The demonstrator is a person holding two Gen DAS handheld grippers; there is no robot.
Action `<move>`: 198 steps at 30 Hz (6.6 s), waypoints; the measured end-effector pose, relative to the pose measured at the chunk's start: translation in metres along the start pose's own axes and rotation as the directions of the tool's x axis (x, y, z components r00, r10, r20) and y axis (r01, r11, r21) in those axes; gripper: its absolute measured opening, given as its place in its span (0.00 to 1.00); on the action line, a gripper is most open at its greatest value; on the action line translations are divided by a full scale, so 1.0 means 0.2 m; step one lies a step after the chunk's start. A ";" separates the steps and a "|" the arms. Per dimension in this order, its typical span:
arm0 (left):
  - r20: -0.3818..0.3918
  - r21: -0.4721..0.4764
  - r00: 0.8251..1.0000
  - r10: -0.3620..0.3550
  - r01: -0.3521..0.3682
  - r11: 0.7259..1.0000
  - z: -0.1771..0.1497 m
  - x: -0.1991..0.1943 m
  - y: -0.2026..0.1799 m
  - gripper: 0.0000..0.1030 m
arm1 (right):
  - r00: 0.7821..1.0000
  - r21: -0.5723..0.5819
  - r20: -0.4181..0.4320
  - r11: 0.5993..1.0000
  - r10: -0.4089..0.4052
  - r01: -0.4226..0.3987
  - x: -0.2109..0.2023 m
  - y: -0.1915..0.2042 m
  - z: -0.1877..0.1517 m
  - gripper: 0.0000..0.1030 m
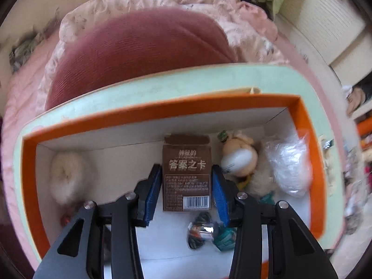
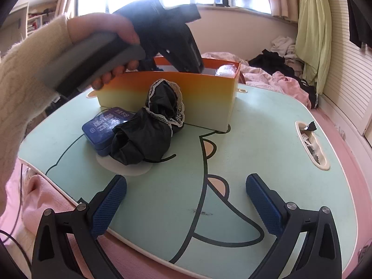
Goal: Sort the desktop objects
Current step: 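Reach into the box and grasp the brown card box with the left tool, then lift the brown card box out and set it beside the blue tin, then grasp the plastic-wrapped ball with the right tool and place it on the desk, then reach into the box and grasp the figurine keychain with the left tool, then lift the figurine keychain out and set it by the card box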
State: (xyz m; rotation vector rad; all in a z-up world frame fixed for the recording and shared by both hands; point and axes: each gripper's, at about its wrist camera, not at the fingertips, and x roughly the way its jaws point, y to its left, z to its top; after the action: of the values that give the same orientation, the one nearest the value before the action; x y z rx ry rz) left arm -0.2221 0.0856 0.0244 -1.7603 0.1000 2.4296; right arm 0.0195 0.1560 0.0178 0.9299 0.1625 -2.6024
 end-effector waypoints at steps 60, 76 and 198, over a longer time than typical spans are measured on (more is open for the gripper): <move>0.540 -0.046 0.840 0.052 -0.032 0.998 -1.26 -0.31 0.18 1.00 | 0.919 -0.185 -0.218 0.938 -0.329 0.292 0.46 -0.09 0.74 0.22; 0.539 -0.047 0.841 0.050 -0.030 0.998 -1.25 -0.32 0.18 1.00 | 0.989 0.158 0.096 0.979 0.112 -0.126 -0.23 -0.24 0.38 0.19; 0.525 -0.029 0.851 0.027 -0.014 0.999 -1.28 -0.33 0.16 1.00 | 0.998 0.004 0.005 0.998 0.068 -0.069 -0.02 0.02 0.02 0.88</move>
State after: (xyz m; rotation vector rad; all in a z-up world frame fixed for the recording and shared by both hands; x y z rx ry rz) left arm 0.0335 0.0137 0.0053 -1.0376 0.0290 2.8364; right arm 0.0217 0.1531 0.0236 0.9142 0.1221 -2.5428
